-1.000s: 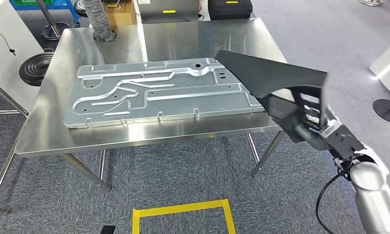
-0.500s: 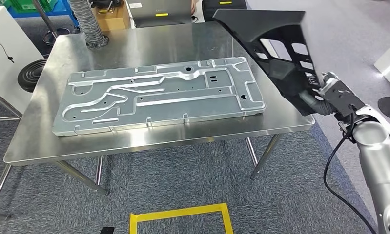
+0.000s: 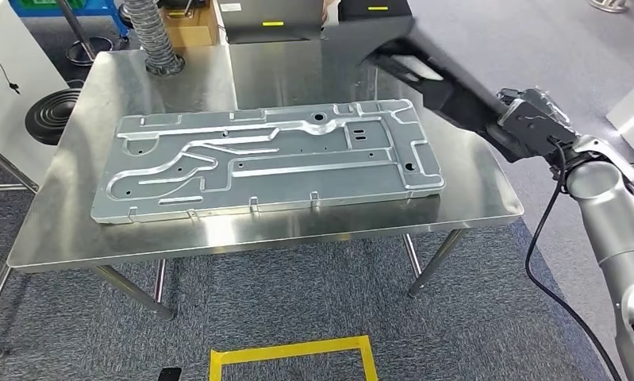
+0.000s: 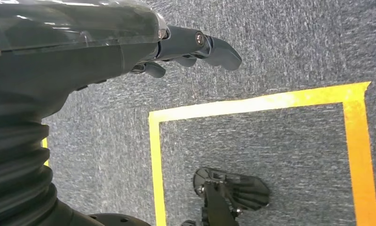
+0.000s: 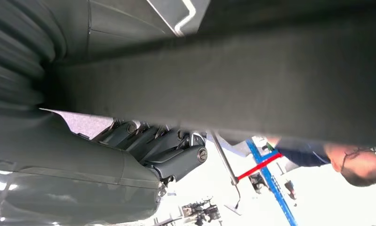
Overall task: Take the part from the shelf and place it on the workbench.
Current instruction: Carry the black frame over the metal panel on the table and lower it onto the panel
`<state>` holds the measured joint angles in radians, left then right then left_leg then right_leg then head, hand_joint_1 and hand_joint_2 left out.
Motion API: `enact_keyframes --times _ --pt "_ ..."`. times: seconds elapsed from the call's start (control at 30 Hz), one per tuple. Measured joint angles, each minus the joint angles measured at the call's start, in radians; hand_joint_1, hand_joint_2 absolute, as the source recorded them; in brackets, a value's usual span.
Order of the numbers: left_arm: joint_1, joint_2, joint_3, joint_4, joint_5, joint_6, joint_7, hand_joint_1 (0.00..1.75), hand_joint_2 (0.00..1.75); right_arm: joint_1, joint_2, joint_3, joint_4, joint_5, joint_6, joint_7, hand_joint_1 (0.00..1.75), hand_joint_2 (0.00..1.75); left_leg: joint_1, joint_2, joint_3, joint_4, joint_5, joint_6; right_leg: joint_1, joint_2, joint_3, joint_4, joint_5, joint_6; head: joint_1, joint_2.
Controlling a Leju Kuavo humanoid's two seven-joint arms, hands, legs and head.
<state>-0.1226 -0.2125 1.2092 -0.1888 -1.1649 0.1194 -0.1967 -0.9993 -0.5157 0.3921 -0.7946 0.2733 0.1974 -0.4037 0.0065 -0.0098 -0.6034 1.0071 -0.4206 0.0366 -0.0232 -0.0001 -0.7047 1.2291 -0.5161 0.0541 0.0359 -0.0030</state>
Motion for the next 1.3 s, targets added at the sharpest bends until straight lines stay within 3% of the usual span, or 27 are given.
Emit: enact_keyframes --times 0.07,0.13,0.27,0.33,0.4,0.43,0.47,0.5,0.57,0.6,0.63,0.77,0.83,0.9,0.93,0.97,1.0,1.07,1.1,1.17,1.23,1.3 --pt "0.000 0.000 0.001 0.000 0.001 0.000 -0.002 0.00 1.75 -0.031 0.004 0.018 0.023 0.011 -0.004 -0.004 1.55 1.75 0.000 -0.003 0.001 0.011 -0.010 -0.009 -0.002 -0.001 0.057 -0.140 0.069 0.000 0.000 0.000" --pt "0.000 0.000 0.002 0.000 0.002 0.001 -0.006 0.00 1.75 -0.063 0.011 0.037 0.047 0.025 -0.013 -0.007 1.55 1.75 -0.003 -0.004 -0.002 0.017 -0.016 -0.020 0.002 0.001 0.085 -0.204 0.086 -0.009 0.000 0.000" --pt "0.002 -0.001 0.004 0.000 0.002 0.004 -0.008 0.00 1.75 -0.108 0.032 0.084 0.090 0.084 -0.056 -0.013 1.55 1.75 -0.002 -0.001 -0.008 0.036 -0.035 -0.040 0.002 0.004 0.091 -0.213 0.082 -0.036 0.000 0.000" --pt "0.002 0.000 0.004 0.000 0.002 0.005 -0.008 0.00 1.75 -0.129 0.039 0.112 0.105 0.127 -0.098 -0.017 1.55 1.75 0.000 0.001 -0.052 0.131 -0.087 -0.048 0.001 0.002 0.095 -0.216 0.081 -0.047 -0.001 0.000" --pt "0.003 -0.001 0.005 0.000 0.002 0.006 -0.008 0.00 1.75 -0.144 0.045 0.136 0.118 0.157 -0.128 -0.018 1.55 1.75 0.001 0.002 -0.121 0.270 -0.143 -0.052 0.004 0.001 0.097 -0.216 0.078 -0.052 -0.001 0.000" --pt "0.004 -0.001 0.005 0.000 0.001 0.006 -0.008 0.00 1.75 -0.148 0.048 0.146 0.124 0.168 -0.136 -0.017 1.55 1.75 0.001 0.003 -0.144 0.311 -0.149 -0.053 0.005 0.001 0.099 -0.215 0.077 -0.053 -0.001 0.000" --pt "0.005 -0.001 0.005 0.000 0.000 0.006 -0.008 0.00 1.75 -0.150 0.050 0.156 0.130 0.178 -0.142 -0.017 1.55 1.75 0.001 0.003 -0.149 0.314 -0.135 -0.052 0.006 0.001 0.102 -0.215 0.075 -0.054 -0.001 0.000" --pt "0.006 -0.001 0.005 0.000 -0.001 0.006 -0.007 0.00 1.75 -0.152 0.052 0.165 0.135 0.184 -0.144 -0.016 1.55 1.75 0.001 0.003 -0.133 0.273 -0.101 -0.050 0.007 0.001 0.107 -0.214 0.072 -0.053 -0.001 0.000" --pt "0.006 -0.001 0.005 0.000 -0.003 0.006 -0.007 0.00 1.75 -0.160 0.055 0.178 0.146 0.190 -0.145 -0.013 1.55 1.75 0.000 0.003 -0.068 0.130 -0.025 -0.042 0.010 0.002 0.116 -0.212 0.063 -0.047 -0.001 0.000" --pt "0.006 -0.001 0.005 0.000 -0.004 0.006 -0.007 0.00 1.75 -0.166 0.056 0.183 0.153 0.193 -0.145 -0.012 1.55 1.75 -0.001 0.003 -0.041 0.073 -0.006 -0.037 0.011 0.002 0.118 -0.210 0.060 -0.044 -0.001 0.000" --pt "0.005 -0.001 0.005 0.000 -0.005 0.006 -0.006 0.00 1.75 -0.173 0.057 0.187 0.159 0.196 -0.146 -0.010 1.55 1.75 -0.003 0.002 -0.026 0.040 0.001 -0.033 0.013 0.003 0.118 -0.209 0.058 -0.039 -0.001 0.000" --pt "0.005 -0.001 0.005 0.000 -0.010 0.006 -0.005 0.00 1.75 -0.192 0.059 0.207 0.188 0.221 -0.156 -0.007 1.55 1.75 -0.001 0.002 -0.016 0.018 -0.001 -0.013 0.011 0.003 0.114 -0.200 0.046 -0.018 -0.001 0.000" --pt "0.004 -0.001 0.005 0.000 -0.013 0.006 -0.005 0.00 1.75 -0.199 0.059 0.218 0.202 0.237 -0.171 -0.006 1.55 1.75 0.002 0.002 -0.011 0.010 0.002 -0.003 0.010 0.002 0.077 -0.122 0.001 -0.010 -0.001 0.000" --pt "0.004 -0.002 0.005 0.000 -0.017 0.006 -0.006 0.00 1.75 -0.201 0.059 0.231 0.215 0.254 -0.188 -0.006 1.55 1.75 0.001 0.002 -0.011 0.010 0.001 0.001 0.010 0.002 0.005 0.016 -0.053 -0.004 -0.001 0.000" --pt "0.004 -0.002 0.005 0.000 -0.018 0.006 -0.006 0.00 1.75 -0.199 0.059 0.239 0.220 0.263 -0.194 -0.005 1.55 1.75 0.001 0.002 -0.010 0.010 0.000 0.003 0.009 0.002 -0.024 0.065 -0.062 -0.002 -0.001 0.000" --pt "0.004 -0.002 0.005 0.000 -0.020 0.006 -0.006 0.00 1.75 -0.196 0.059 0.246 0.225 0.272 -0.199 -0.005 1.55 1.75 0.001 0.002 -0.009 0.011 -0.002 0.003 0.009 0.002 -0.037 0.078 -0.052 -0.002 -0.001 0.000" --pt "0.004 -0.002 0.005 0.000 -0.020 0.006 -0.006 0.00 1.75 -0.195 0.059 0.254 0.230 0.280 -0.205 -0.004 1.55 1.75 0.001 0.002 -0.008 0.012 -0.003 0.002 0.009 0.002 -0.029 0.049 -0.023 -0.003 -0.001 0.000" --pt "0.002 -0.002 0.004 0.000 -0.021 0.006 -0.006 0.00 1.75 -0.195 0.059 0.266 0.235 0.299 -0.220 0.001 1.55 1.75 0.000 0.001 -0.004 0.014 -0.008 -0.001 0.011 0.001 0.031 -0.092 0.055 -0.011 -0.001 0.000" --pt "0.001 -0.003 0.004 0.000 -0.021 0.006 -0.005 0.00 1.75 -0.196 0.059 0.272 0.237 0.308 -0.230 0.004 1.55 1.75 -0.002 0.000 -0.004 0.015 -0.010 -0.004 0.013 0.001 0.060 -0.156 0.081 -0.016 -0.001 0.000" --pt "0.001 -0.003 0.004 0.000 -0.022 0.006 -0.005 0.00 1.75 -0.196 0.060 0.283 0.241 0.328 -0.247 0.011 1.55 1.75 -0.005 0.000 -0.006 0.016 -0.012 -0.011 0.019 0.002 0.084 -0.214 0.093 -0.026 -0.001 0.000" --pt "0.000 -0.004 0.003 0.000 -0.023 0.005 -0.004 0.00 1.75 -0.194 0.061 0.295 0.247 0.346 -0.260 0.016 1.55 1.75 -0.006 0.001 -0.007 0.016 -0.014 -0.020 0.018 0.002 0.084 -0.219 0.094 -0.035 -0.001 0.000" --pt "0.000 -0.005 0.003 0.000 -0.024 0.006 -0.005 0.00 1.75 -0.190 0.062 0.306 0.253 0.359 -0.274 0.020 1.55 1.75 -0.006 0.002 -0.019 0.047 -0.038 -0.032 0.012 0.001 0.089 -0.227 0.097 -0.045 -0.001 0.000"
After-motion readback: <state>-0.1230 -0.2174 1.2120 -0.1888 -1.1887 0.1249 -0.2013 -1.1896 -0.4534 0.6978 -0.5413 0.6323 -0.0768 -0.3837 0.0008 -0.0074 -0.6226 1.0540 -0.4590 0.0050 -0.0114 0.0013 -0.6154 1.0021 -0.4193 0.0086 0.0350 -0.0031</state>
